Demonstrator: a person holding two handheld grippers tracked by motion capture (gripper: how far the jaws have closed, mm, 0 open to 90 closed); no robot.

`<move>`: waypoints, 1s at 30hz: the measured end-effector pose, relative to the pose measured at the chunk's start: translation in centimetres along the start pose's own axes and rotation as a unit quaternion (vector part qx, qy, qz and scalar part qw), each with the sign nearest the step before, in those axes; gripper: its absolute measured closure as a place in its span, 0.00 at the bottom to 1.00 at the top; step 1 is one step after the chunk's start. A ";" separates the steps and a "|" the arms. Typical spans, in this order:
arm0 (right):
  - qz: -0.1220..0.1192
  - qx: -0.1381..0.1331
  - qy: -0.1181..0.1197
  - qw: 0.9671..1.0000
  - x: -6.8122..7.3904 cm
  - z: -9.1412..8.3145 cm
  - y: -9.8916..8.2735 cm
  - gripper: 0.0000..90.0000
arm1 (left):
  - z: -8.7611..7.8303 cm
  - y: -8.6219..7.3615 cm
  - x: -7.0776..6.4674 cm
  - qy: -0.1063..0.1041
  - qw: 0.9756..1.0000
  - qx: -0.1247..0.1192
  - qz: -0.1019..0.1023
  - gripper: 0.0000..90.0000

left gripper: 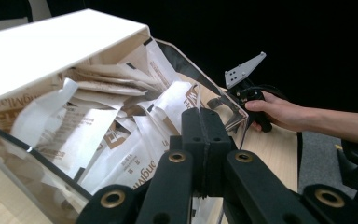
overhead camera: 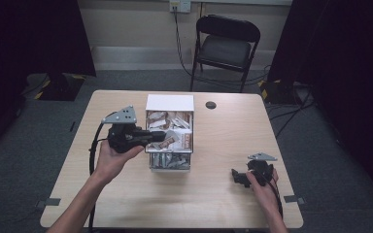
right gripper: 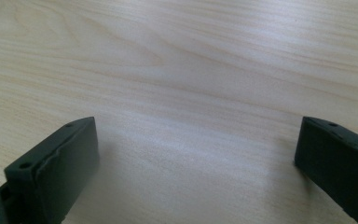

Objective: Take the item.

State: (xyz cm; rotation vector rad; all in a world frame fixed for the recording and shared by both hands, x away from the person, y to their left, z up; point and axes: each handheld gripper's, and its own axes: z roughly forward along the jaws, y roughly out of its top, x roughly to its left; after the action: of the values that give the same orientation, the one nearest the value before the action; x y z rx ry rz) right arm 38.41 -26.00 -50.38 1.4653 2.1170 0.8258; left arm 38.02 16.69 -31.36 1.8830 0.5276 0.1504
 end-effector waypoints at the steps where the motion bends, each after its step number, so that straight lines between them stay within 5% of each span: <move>1: 0.000 0.000 0.000 1.000 0.0 0.0 0.0 0.00 | -0.1 0.1 0.0 0.000 1.000 0.000 0.001 1.00; 30: 0.000 0.000 0.000 1.000 0.0 0.0 0.0 0.00 | -3.9 1.5 -0.3 0.015 0.998 -0.053 0.003 1.00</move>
State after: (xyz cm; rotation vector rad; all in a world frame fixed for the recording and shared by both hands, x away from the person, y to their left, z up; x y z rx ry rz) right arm 38.41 -26.00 -50.38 1.4653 2.1173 0.8263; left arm 36.76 19.49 -28.51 1.7815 0.5255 0.2072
